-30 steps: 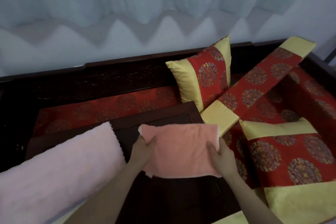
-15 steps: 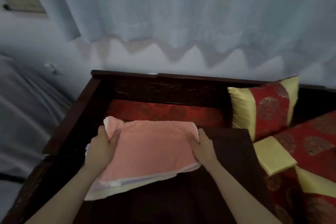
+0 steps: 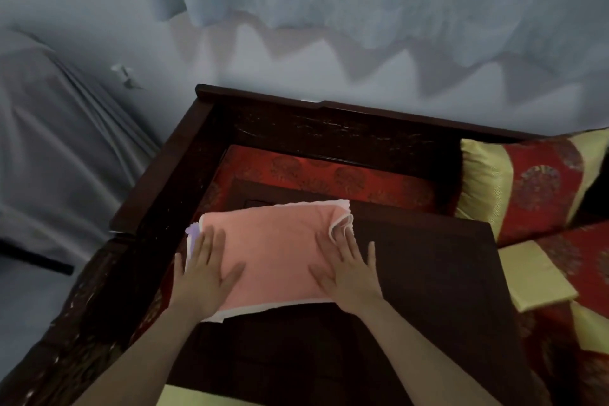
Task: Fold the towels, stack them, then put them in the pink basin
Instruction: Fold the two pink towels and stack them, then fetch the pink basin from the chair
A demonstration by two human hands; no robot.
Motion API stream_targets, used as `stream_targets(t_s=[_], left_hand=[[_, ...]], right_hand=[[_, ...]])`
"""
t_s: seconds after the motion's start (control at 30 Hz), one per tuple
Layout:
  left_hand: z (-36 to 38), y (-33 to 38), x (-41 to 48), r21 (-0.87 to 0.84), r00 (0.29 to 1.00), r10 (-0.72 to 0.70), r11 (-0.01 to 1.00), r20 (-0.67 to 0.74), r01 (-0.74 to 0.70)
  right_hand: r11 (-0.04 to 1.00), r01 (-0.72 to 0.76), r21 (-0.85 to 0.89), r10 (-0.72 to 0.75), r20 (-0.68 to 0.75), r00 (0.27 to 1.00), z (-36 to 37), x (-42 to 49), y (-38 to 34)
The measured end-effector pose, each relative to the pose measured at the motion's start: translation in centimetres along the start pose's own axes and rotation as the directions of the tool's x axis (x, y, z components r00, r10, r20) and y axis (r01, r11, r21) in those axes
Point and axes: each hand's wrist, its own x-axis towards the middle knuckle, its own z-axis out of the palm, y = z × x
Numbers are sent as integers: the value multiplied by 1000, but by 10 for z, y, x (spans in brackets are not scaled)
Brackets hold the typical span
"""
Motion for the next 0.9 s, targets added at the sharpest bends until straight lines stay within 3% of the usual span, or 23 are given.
stream_targets(t_s=[0.13, 0.23, 0.33, 0.4, 0.53, 0.63, 0.8, 0.9], left_hand=[[-1, -4, -4, 30, 998, -35, 999, 51, 33], [-16, 12, -2, 84, 999, 25, 996, -25, -23], [-44, 53, 8, 105, 972, 197, 977, -129, -184], [-62, 101, 17, 94, 926, 325, 945, -192, -312], [-100, 241, 8, 22, 790, 540, 829, -289, -558], [-126, 351, -23, 97, 637, 701, 693, -322, -714], [-151, 540, -127, 133, 388, 856, 453, -341, -882], [-138, 633, -215, 102, 255, 900, 308, -353, -946]], right_hand=[[1000, 4, 0, -4, 86, 996, -2, 15, -4], [999, -32, 31, 29, 99, 995, -22, 9, -3], [985, -144, 93, 155, -122, 980, -58, -15, 14], [969, -218, 117, 244, -302, 921, -89, -44, 41], [885, -459, 82, 438, -483, 758, -153, -123, 124], [783, -608, 133, 562, -571, 598, -195, -203, 186], [553, -794, 253, 679, -690, 253, -243, -388, 283], [413, -858, 306, 706, -702, 89, -246, -514, 332]])
